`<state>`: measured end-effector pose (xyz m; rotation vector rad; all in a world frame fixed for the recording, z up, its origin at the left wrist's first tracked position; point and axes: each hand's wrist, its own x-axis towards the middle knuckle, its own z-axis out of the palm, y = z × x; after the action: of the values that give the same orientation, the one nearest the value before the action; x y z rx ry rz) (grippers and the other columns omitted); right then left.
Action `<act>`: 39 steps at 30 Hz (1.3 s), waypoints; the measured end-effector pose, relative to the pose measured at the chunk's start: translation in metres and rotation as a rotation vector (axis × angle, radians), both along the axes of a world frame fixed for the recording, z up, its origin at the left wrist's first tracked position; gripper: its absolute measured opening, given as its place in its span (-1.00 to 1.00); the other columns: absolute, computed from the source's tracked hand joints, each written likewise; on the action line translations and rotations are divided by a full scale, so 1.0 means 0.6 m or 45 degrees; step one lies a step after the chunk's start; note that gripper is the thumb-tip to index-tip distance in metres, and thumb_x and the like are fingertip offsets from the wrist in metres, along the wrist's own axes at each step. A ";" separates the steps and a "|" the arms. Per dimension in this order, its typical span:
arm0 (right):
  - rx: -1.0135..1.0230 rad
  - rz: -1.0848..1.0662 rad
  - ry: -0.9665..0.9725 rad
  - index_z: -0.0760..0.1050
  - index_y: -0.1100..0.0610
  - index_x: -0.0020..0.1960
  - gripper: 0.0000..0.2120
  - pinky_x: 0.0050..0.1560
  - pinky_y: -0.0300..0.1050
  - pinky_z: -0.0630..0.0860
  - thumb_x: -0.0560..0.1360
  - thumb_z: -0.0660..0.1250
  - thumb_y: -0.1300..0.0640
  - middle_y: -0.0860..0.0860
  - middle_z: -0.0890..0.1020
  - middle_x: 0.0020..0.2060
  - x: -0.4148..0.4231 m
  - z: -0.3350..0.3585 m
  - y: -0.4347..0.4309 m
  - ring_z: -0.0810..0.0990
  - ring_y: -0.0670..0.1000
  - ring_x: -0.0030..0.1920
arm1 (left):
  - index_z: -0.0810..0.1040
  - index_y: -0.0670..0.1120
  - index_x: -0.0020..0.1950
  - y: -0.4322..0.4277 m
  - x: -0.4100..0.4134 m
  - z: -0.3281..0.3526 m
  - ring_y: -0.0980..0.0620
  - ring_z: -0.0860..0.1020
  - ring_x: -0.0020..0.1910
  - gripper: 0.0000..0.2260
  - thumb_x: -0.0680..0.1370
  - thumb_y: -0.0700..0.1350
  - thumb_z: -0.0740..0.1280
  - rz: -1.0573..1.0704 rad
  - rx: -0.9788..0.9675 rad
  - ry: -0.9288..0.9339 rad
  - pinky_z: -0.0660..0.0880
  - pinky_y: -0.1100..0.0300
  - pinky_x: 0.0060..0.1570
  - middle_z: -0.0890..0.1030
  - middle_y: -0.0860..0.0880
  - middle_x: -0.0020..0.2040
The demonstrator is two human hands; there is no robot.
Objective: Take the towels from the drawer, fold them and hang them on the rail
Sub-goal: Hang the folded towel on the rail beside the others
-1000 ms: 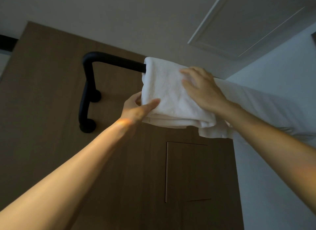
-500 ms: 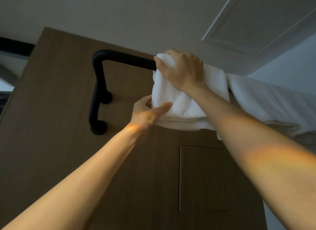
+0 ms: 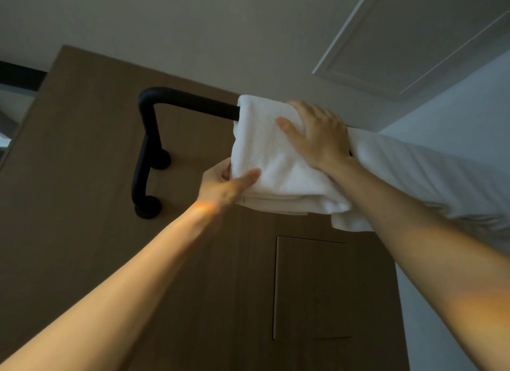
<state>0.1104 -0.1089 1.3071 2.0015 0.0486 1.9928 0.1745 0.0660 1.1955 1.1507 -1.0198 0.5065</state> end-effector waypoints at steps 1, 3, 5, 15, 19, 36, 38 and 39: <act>0.005 -0.014 -0.018 0.35 -0.05 0.39 -0.37 0.24 0.06 0.35 0.51 -0.05 -0.38 0.05 0.59 0.16 0.001 -0.002 -0.006 0.53 0.13 0.18 | 0.58 -0.10 0.14 0.000 0.000 0.000 0.30 0.58 -0.33 -0.75 0.49 -0.09 0.43 -0.002 0.005 0.003 0.42 0.50 -0.42 0.59 0.09 -0.15; 0.025 -0.018 -0.039 0.37 -0.03 0.37 -0.37 0.23 0.07 0.35 0.51 -0.06 -0.38 0.07 0.60 0.11 0.007 -0.002 -0.004 0.53 0.15 0.15 | 0.57 -0.08 0.15 0.000 -0.002 0.000 0.37 0.56 -0.37 -0.76 0.50 -0.10 0.43 0.003 0.010 0.006 0.41 0.51 -0.43 0.58 0.11 -0.14; 0.053 -0.015 -0.038 0.37 -0.02 0.35 -0.36 0.23 0.08 0.35 0.50 -0.09 -0.38 0.08 0.60 0.08 0.009 0.000 0.000 0.53 0.15 0.14 | 0.56 -0.08 0.18 0.001 -0.006 0.000 0.35 0.56 -0.36 -0.74 0.50 -0.11 0.42 0.002 0.014 0.006 0.41 0.53 -0.42 0.58 0.12 -0.13; 0.136 0.097 0.184 0.10 -0.12 0.55 -0.50 0.51 0.06 0.05 0.64 0.01 -0.16 -0.01 0.20 0.53 -0.027 -0.060 0.014 0.14 0.04 0.51 | 0.55 -0.04 0.24 0.006 -0.019 -0.030 0.23 0.56 -0.12 -0.67 0.51 0.02 0.41 0.012 -0.056 0.134 0.50 0.49 -0.24 0.60 0.15 -0.08; 0.136 0.230 0.201 0.23 -0.07 0.52 -0.56 0.49 -0.02 0.13 0.65 0.10 -0.05 -0.01 0.28 0.50 -0.074 -0.116 0.041 0.18 -0.02 0.50 | 0.31 -0.08 0.49 0.023 -0.034 -0.042 -0.01 0.48 0.28 -0.34 0.48 0.16 0.37 0.024 0.012 0.189 0.43 0.09 0.27 0.48 -0.05 0.36; 0.120 0.090 0.511 0.32 -0.05 0.48 -0.55 0.48 -0.02 0.16 0.60 0.22 0.03 -0.07 0.43 0.40 -0.203 -0.389 0.086 0.33 -0.03 0.42 | 0.31 0.06 0.49 0.098 -0.089 -0.240 0.13 0.40 0.33 -0.55 0.60 0.08 0.23 0.756 0.482 -0.495 0.33 0.27 0.19 0.39 0.11 0.41; 0.134 0.076 0.580 0.31 -0.05 0.48 -0.54 0.49 -0.03 0.10 0.60 0.24 0.03 -0.07 0.43 0.40 -0.212 -0.428 0.078 0.34 -0.06 0.42 | 0.33 0.06 0.48 0.104 -0.109 -0.269 0.08 0.49 0.23 -0.56 0.60 0.07 0.23 0.812 0.536 -0.528 0.37 0.21 0.18 0.40 0.11 0.40; 0.145 0.072 0.614 0.32 -0.05 0.48 -0.54 0.49 -0.03 0.10 0.59 0.24 0.03 -0.06 0.44 0.40 -0.216 -0.448 0.073 0.35 -0.06 0.42 | 0.33 0.06 0.48 0.106 -0.119 -0.285 0.05 0.52 0.17 -0.57 0.60 0.07 0.23 0.841 0.564 -0.540 0.39 0.17 0.18 0.41 0.11 0.40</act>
<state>-0.0191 -0.0652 1.0382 2.5355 0.1028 1.5273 0.1031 0.1294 1.0247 1.8432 -1.1325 1.1217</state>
